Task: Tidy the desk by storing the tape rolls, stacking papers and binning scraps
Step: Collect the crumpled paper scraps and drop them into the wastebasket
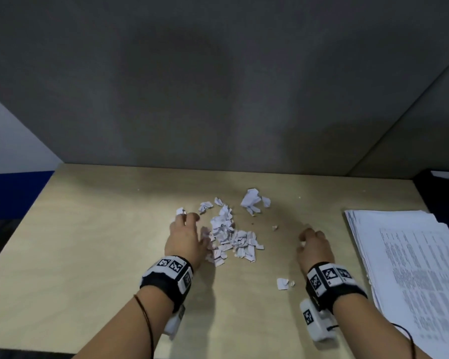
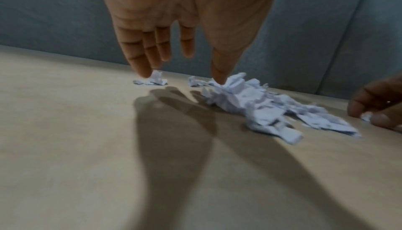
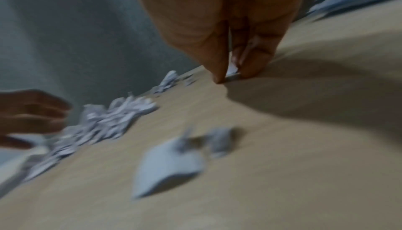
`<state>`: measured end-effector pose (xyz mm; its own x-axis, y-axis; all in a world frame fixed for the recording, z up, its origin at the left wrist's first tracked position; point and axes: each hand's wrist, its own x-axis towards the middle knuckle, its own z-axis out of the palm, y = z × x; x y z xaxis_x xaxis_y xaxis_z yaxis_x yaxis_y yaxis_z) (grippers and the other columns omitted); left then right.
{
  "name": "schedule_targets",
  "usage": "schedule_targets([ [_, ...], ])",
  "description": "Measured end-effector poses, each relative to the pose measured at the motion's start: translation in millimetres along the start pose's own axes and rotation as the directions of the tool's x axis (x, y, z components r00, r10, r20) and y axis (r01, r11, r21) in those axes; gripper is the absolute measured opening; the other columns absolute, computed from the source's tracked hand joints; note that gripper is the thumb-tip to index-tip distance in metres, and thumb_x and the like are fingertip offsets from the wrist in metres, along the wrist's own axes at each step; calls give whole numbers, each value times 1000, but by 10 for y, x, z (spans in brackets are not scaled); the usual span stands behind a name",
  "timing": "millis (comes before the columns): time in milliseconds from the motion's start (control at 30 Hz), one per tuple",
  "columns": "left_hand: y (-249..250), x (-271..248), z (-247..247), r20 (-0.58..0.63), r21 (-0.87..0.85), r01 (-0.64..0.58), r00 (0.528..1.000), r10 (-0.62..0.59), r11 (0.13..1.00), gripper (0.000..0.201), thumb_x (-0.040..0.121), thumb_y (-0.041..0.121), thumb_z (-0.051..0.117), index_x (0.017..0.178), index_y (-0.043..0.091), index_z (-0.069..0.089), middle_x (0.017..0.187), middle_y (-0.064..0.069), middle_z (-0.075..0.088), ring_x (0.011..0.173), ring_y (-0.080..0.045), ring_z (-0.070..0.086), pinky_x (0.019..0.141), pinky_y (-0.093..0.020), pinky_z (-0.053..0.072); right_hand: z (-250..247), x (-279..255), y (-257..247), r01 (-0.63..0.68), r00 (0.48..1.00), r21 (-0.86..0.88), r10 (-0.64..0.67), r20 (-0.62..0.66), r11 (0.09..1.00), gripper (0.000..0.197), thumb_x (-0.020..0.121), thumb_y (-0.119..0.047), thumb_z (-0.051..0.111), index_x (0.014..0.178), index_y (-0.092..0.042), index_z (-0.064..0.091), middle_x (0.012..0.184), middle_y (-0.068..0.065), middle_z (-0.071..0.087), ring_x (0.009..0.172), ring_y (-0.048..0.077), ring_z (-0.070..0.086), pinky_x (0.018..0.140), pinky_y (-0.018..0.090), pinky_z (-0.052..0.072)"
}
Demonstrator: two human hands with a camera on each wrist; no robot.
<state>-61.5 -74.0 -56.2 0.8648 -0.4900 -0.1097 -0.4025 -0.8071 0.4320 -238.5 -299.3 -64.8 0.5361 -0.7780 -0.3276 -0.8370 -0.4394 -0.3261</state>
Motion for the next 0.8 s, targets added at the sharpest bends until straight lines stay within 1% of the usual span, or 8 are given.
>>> schedule_targets([
  [133, -133, 297, -58, 58, -4, 112, 992, -112, 994, 62, 89, 34, 56, 141, 13, 31, 151, -16, 19, 138, -32, 22, 107, -40, 32, 234, -41, -361, 174, 976, 132, -188, 110, 976, 22, 85, -3, 49, 97, -16, 63, 111, 10, 58, 95, 27, 58, 81, 24, 43],
  [200, -144, 392, -40, 119, -59, 135, 985, -127, 989, 62, 92, 39, 52, 143, 12, 30, 153, -15, 17, 139, -31, 21, 112, -38, 26, 253, -18, -536, 204, 964, 156, -226, 137, 966, 20, 89, -9, 48, 96, -20, 63, 109, 7, 61, 93, 24, 59, 80, 24, 46],
  [300, -102, 446, 45, 220, -124, 41, 975, -13, 991, 51, 96, 41, 44, 137, 11, 39, 145, -11, 27, 132, -29, 35, 112, -37, 31, 100, 163, -778, 219, 972, 195, -230, 39, 956, 27, 93, -10, 44, 111, -24, 58, 118, 4, 58, 99, 23, 60, 87, 32, 49],
  [400, 29, 361, 100, 343, -160, -68, 932, 120, 985, 49, 99, 42, 35, 142, 18, 35, 153, -9, 23, 138, -27, 32, 114, -35, 28, -62, 484, -995, 302, 949, 156, -312, 46, 940, 47, 91, -3, 48, 135, -20, 46, 137, 7, 46, 120, 27, 50, 102, 32, 40],
  [567, 129, 115, 60, 371, -222, -111, 909, 189, 969, 65, 91, 46, 50, 146, 19, 27, 153, -5, 30, 134, -21, 39, 110, -32, 34, 116, 622, -1172, 403, 881, 74, -409, 239, 912, 61, 90, -41, 55, 145, -28, 32, 150, 3, 33, 133, 23, 37, 112, 35, 30],
  [633, 68, 25, 3, 347, -134, -123, 924, 163, 983, 79, 77, 48, 66, 143, 22, 30, 143, -1, 38, 125, -20, 45, 101, -30, 42, 187, 470, -1178, 512, 821, 44, -504, 268, 858, 80, 80, -58, 60, 147, -28, 28, 154, 0, 27, 141, 20, 25, 117, 35, 22],
  [733, -9, -84, -31, 323, 1, -75, 944, 70, 997, 96, 58, 53, 77, 139, 26, 31, 124, 0, 39, 112, -20, 47, 90, -34, 50, 243, 163, -1129, 654, 710, -39, -594, 378, 756, 116, 61, -72, 67, 150, -37, 1, 160, -2, -2, 147, 20, 1, 120, 40, 11],
  [800, -22, -88, -2, 340, -12, 8, 941, -4, 1000, 89, 58, 42, 80, 133, 23, 36, 116, -3, 42, 100, -23, 54, 84, -34, 51, 329, 13, -1100, 713, 668, -119, -619, 413, 691, 129, 53, -73, 71, 146, -42, -13, 159, -2, -12, 147, 22, -6, 119, 45, 12],
])
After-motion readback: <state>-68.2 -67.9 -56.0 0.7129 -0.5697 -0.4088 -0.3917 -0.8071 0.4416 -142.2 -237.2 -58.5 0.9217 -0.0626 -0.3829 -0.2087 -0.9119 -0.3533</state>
